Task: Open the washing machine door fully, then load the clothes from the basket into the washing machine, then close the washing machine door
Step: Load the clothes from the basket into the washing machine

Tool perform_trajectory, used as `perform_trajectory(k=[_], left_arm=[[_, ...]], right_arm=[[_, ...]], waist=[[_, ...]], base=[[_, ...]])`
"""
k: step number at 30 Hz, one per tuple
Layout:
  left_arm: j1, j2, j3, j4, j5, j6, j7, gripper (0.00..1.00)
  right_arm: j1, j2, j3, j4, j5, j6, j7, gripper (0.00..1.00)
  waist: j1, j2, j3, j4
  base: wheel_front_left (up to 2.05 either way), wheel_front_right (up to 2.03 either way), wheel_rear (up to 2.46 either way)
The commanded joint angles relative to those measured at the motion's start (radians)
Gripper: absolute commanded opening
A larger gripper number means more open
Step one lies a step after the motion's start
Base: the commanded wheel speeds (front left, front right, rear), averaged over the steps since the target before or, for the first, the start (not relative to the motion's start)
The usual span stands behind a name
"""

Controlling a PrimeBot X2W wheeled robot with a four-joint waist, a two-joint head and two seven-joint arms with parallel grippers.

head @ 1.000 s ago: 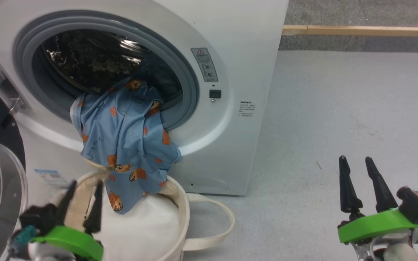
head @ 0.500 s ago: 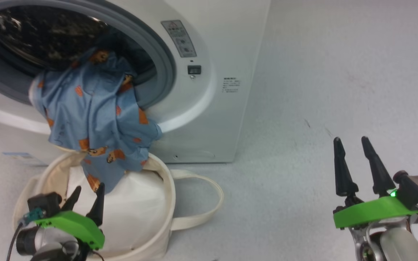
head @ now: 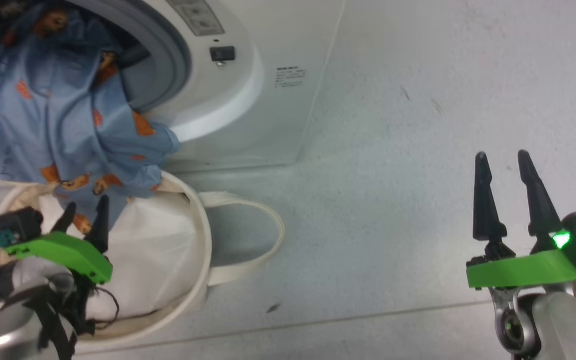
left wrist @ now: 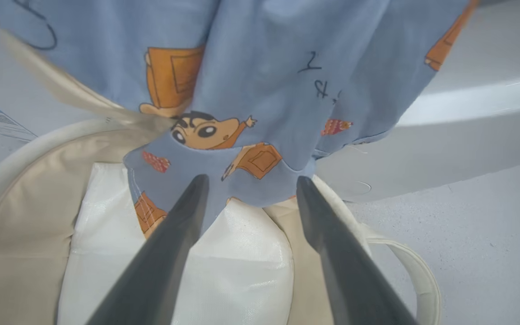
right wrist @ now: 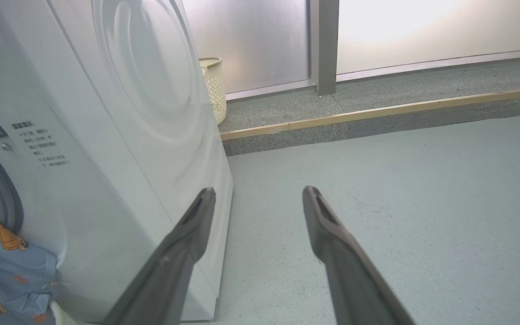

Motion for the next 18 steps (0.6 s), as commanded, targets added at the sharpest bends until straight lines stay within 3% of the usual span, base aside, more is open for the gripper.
perform_trajectory(k=[1,10,18], left_arm=[[-0.032,0.057,0.012,0.005,-0.028,-0.006,0.006,1.00],[-0.149,0.109,-0.024,0.087,-0.120,-0.006,0.062,1.00],[-0.237,0.146,-0.078,0.099,-0.105,-0.006,0.004,1.00]], right_arm=[[-0.013,0.005,0.011,-0.044,-0.015,0.001,-0.012,1.00],[-0.018,0.040,-0.013,-0.090,-0.051,0.001,-0.012,1.00],[-0.017,0.059,-0.031,-0.116,-0.072,0.001,-0.012,1.00]], waist=[[-0.0002,0.0000,0.066,-0.032],[-0.0002,0.0000,0.172,-0.057],[-0.0002,0.0000,0.227,-0.057]], base=[[0.00,0.00,0.00],[0.00,0.00,0.00],[0.00,0.00,0.00]])
